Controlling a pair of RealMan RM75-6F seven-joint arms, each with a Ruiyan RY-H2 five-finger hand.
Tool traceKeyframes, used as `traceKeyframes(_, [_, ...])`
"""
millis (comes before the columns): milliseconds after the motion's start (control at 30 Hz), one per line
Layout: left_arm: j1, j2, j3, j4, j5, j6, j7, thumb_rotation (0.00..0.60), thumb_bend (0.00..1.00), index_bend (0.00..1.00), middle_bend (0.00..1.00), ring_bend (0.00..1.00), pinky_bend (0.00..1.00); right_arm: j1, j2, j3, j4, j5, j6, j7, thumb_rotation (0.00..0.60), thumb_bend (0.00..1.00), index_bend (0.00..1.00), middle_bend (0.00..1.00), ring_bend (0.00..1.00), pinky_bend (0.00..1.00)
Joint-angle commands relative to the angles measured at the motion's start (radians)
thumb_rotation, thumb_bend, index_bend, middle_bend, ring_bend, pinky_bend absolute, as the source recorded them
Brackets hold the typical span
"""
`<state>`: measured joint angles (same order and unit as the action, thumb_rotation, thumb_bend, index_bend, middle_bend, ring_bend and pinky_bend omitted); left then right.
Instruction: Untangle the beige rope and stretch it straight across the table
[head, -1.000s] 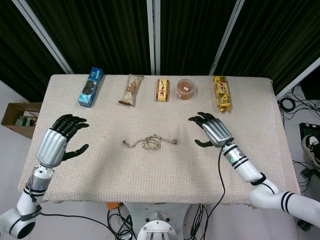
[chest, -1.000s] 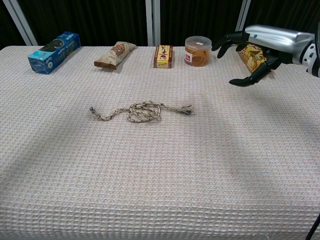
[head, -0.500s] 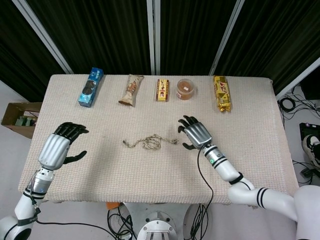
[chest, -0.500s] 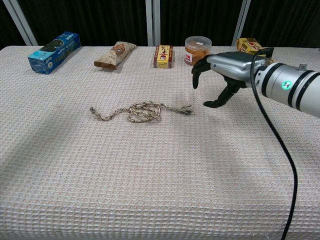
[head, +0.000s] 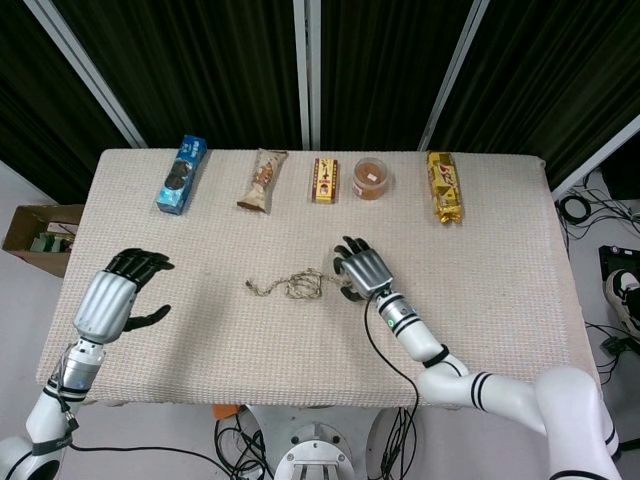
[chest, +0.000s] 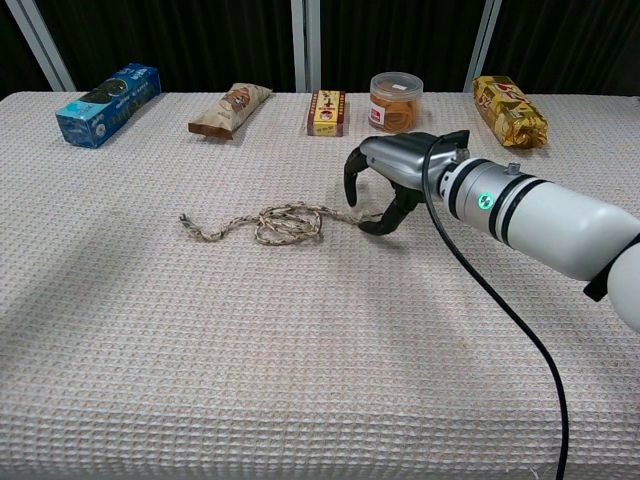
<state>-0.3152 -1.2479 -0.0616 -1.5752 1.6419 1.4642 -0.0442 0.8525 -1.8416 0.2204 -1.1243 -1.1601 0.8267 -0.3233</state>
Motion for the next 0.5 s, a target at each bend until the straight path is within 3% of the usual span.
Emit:
traceKeyframes(33, [0.004,-0.002,0.003,0.008,0.001,0.005,-0.009,0.600,0.17,0.32,0.27,0.24,0.21,0.008,-0.018,0.003,0.022,0.009,-0.006,0.003,0.600,0.27,0.49,0.24,0.03,0.16])
traceKeyframes(500, [0.015,-0.011,0.011,0.045,0.006,0.020,-0.049,0.600,0.17,0.32,0.27,0.24,0.21,0.017,-0.057,0.013,0.094,0.014,-0.004,0.037,0.600,0.42,0.59,0.30,0.06,0.15])
